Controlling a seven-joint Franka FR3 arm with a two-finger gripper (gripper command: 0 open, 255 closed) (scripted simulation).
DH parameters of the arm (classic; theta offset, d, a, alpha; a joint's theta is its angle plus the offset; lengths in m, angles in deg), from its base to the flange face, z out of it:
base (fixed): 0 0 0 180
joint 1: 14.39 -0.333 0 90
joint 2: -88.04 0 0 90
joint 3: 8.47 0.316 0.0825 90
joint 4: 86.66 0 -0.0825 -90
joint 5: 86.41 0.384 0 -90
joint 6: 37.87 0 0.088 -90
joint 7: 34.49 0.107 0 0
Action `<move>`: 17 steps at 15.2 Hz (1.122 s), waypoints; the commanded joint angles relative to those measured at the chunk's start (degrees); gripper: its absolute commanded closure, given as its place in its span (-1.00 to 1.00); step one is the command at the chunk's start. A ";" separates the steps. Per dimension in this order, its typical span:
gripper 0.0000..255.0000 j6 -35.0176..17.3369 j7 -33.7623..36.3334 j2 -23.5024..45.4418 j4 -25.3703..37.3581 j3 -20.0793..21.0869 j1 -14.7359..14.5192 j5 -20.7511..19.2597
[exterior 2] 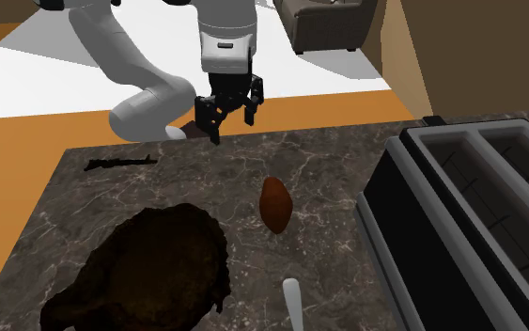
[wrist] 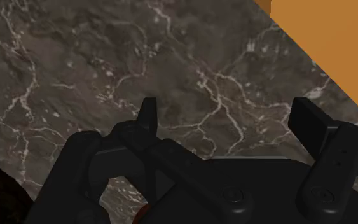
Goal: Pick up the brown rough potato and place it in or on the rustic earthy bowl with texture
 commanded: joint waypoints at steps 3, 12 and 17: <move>-1.00 -1.71 -0.06 4.42 2.97 -1.32 0.81 0.44; -1.00 -5.82 -1.24 23.85 19.05 -7.26 3.25 4.54; -1.00 -7.47 -1.92 29.62 23.21 -8.96 3.87 6.59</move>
